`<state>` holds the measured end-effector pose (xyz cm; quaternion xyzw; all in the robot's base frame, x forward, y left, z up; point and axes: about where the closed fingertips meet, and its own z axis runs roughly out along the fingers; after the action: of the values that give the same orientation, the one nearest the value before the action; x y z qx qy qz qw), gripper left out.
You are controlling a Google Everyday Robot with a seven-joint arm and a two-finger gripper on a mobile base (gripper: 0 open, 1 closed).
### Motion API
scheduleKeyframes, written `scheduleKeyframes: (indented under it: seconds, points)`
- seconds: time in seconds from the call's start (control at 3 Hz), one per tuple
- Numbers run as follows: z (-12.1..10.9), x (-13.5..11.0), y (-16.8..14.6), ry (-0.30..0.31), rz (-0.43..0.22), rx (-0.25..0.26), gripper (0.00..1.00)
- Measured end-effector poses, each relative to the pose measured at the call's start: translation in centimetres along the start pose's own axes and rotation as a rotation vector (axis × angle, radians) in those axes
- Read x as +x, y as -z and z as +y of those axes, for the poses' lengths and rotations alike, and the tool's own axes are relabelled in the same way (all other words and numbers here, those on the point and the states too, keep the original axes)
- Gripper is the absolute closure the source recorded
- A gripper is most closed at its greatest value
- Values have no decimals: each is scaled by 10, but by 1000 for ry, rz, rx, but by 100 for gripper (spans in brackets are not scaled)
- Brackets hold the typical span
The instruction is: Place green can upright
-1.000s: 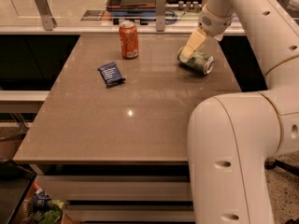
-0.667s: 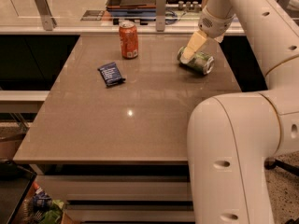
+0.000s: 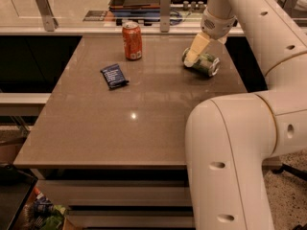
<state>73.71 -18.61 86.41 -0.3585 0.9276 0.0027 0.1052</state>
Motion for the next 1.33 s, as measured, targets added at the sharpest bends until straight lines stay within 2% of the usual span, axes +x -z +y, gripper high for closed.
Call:
scheduleKeyframes:
  seconds: [0.67, 1.33]
  points:
    - [2, -8, -9, 38, 21, 5, 0]
    - [-4, 1, -19, 19, 23, -15, 0]
